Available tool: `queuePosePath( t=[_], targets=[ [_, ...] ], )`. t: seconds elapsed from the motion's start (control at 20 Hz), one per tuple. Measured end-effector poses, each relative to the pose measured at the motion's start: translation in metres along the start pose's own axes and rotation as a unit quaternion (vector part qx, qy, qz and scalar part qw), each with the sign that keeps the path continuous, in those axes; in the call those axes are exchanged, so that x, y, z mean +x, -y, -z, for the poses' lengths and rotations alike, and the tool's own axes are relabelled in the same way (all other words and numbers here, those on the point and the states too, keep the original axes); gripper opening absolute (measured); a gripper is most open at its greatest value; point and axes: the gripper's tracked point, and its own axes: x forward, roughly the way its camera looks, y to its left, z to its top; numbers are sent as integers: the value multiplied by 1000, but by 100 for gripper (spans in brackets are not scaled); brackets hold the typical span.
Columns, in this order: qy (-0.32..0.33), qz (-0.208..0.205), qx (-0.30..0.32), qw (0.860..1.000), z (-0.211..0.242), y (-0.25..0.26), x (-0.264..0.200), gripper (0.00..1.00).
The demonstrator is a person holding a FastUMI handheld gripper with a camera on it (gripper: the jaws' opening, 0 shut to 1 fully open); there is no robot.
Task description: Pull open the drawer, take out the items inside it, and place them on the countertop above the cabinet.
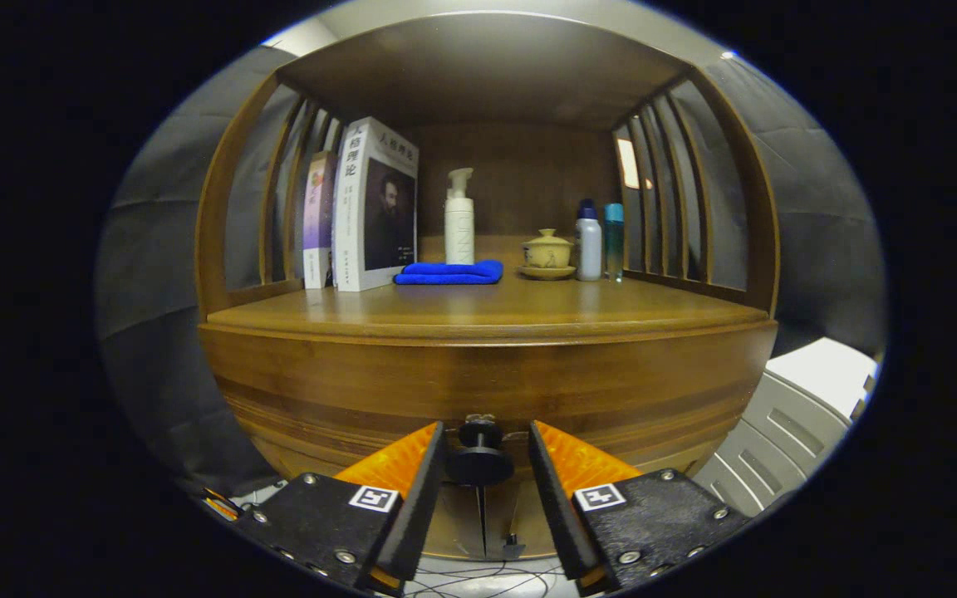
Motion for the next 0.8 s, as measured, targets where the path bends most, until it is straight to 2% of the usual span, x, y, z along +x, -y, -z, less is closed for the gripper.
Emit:
queuePosePath(
  t=[0.1, 0.4, 0.6, 0.8],
  targets=[
    [-14, 1, -18, 1000, 4, 1, 3, 52],
    [-30, 5, -10, 999, 13, 3, 9, 51],
    [-30, 23, -13, 999, 13, 4, 9, 49],
    [-35, 42, -16, 998, 15, 5, 6, 42]
  ],
)
